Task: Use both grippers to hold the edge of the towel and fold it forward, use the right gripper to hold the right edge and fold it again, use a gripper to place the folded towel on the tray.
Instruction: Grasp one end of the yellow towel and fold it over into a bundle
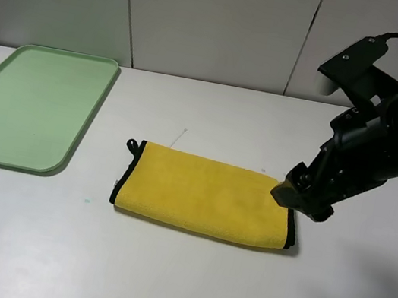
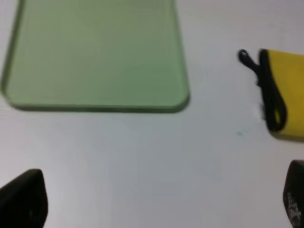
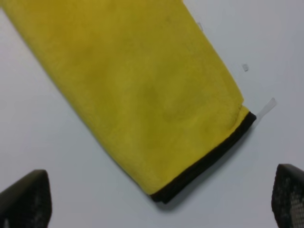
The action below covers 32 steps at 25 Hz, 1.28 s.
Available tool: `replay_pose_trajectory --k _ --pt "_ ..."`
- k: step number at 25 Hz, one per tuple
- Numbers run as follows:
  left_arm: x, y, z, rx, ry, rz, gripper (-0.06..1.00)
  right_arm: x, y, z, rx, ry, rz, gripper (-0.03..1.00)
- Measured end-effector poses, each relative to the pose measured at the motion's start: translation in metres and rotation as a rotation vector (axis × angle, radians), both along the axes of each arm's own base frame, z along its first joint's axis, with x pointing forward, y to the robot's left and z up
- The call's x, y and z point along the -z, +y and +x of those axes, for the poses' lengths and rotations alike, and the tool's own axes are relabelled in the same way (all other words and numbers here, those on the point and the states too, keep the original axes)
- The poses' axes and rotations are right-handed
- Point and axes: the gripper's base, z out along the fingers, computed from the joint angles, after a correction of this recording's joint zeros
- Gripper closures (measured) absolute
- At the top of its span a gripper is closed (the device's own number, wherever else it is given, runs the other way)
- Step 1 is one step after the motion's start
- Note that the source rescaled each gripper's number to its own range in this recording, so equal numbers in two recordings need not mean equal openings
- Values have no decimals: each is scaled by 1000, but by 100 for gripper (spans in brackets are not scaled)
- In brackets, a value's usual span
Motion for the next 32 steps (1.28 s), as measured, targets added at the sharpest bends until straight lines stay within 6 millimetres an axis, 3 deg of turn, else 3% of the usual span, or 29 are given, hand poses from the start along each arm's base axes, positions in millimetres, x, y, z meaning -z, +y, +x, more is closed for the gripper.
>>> replay_pose_trajectory --k 7,15,22,23,25,32 --pt "0 -2 -3 -181 0 0 -6 -2 6 -2 120 70 134 -3" --pt "0 -2 -4 -234 -1 6 -6 2 6 1 381 172 226 -3" --pt "0 -1 -4 -238 -3 12 -6 54 11 25 586 264 60 -3" --pt "0 -1 -4 -238 -3 13 -6 54 11 25 586 264 60 -3" --pt "0 -1 -4 -239 -3 14 -6 79 13 32 650 303 -6 -3" --pt "0 -1 -4 -239 -4 14 -5 109 19 42 688 338 -55 -3"
